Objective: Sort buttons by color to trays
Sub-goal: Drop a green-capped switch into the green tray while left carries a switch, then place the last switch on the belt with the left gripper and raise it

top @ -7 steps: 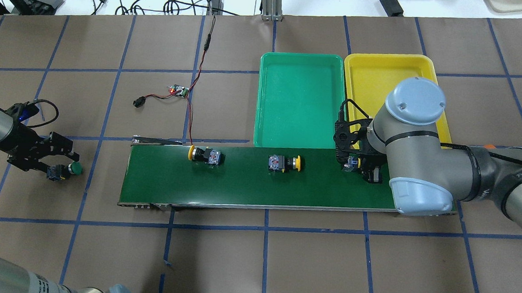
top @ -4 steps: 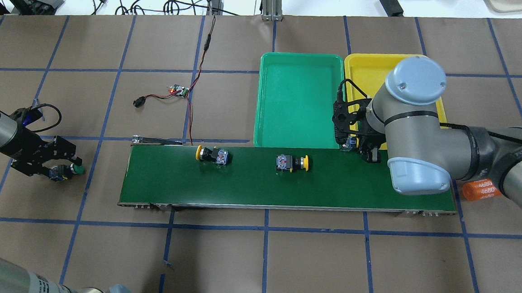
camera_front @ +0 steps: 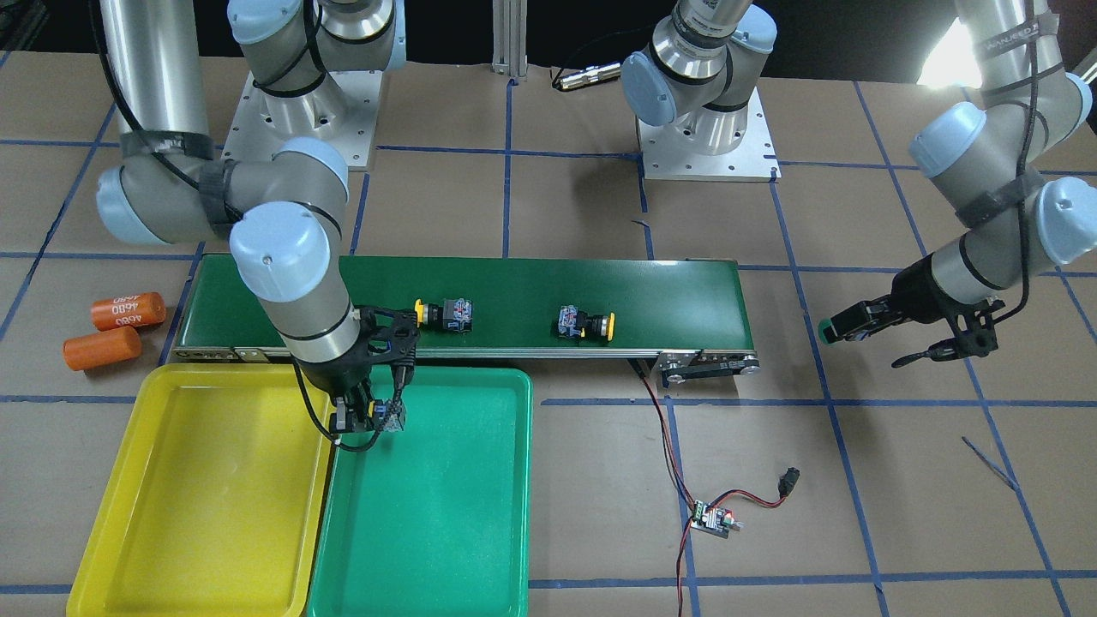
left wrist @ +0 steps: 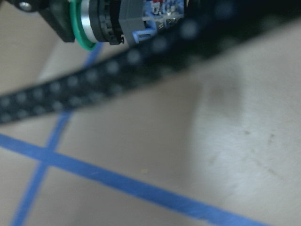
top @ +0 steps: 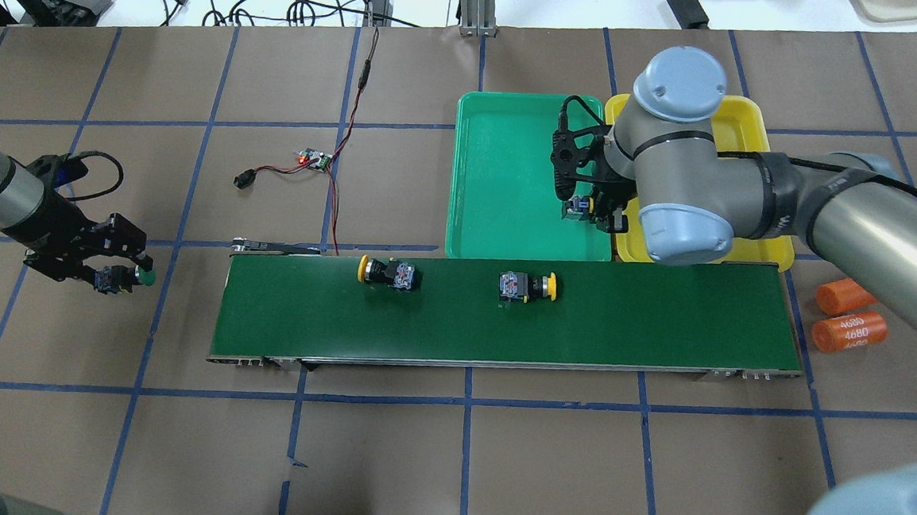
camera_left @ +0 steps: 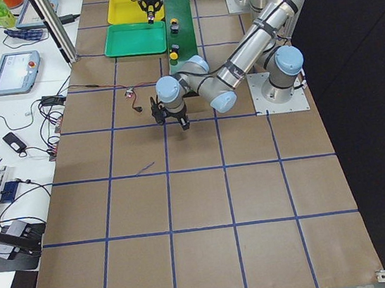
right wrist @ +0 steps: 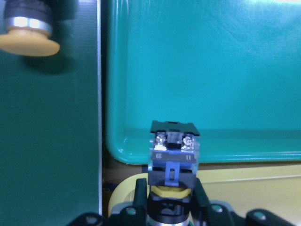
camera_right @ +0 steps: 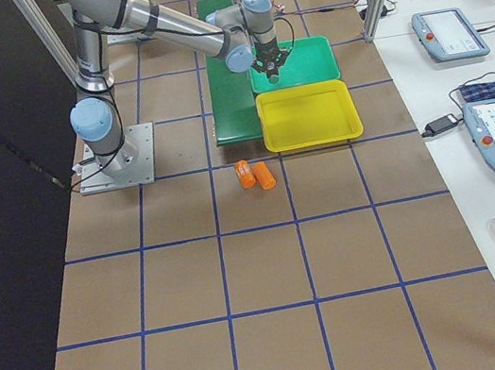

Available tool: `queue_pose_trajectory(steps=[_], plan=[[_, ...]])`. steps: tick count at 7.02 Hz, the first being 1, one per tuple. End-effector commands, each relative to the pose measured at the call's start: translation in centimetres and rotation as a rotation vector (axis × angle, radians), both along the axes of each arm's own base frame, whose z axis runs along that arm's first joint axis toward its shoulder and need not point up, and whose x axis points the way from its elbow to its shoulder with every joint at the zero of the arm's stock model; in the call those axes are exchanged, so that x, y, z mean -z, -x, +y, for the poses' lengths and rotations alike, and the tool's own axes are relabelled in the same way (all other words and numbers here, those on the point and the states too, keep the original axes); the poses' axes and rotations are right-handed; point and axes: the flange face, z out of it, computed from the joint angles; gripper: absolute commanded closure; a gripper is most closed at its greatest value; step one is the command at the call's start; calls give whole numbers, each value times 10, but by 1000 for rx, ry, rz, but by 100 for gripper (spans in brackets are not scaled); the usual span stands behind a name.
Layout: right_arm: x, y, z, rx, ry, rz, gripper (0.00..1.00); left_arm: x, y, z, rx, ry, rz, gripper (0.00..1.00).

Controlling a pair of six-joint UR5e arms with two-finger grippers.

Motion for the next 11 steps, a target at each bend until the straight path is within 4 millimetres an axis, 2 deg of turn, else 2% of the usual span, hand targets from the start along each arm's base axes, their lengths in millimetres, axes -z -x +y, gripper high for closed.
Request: queue_pose_trajectory(steps=[1,2,3,4,5,6,7,8,9,10,11], plan=[[15,-9,-17,-11,-5,5,1,-40,115,-7,175,64,-6,100],[3,-4,-17,-6,8,5,0,-45,174,-6,287,79,-10,100],[-25,7,-4,11,-39,11,0,-42,212,-2,362,79,-12,100],[-59,30,17,35,-97,13,0,-34,227,0,397,65,-4,100],[-84,59,33,80,-82,14,0,-26,229,6,411,50,-1,96],[-83,84,54,56,-87,21,0,-23,231,11,414,43,-4,41],[-84,97,83,53,-83,22,0,-41,231,6,399,96,-28,0],[-87,99,108,54,-80,22,0,-49,232,10,292,91,-41,0],[-72,97,121,55,-105,11,0,-58,234,12,168,87,-48,0],[-58,96,132,68,-87,17,0,-75,233,7,153,118,-54,0],[-54,96,135,70,-70,18,0,-108,232,-2,152,157,-63,0]])
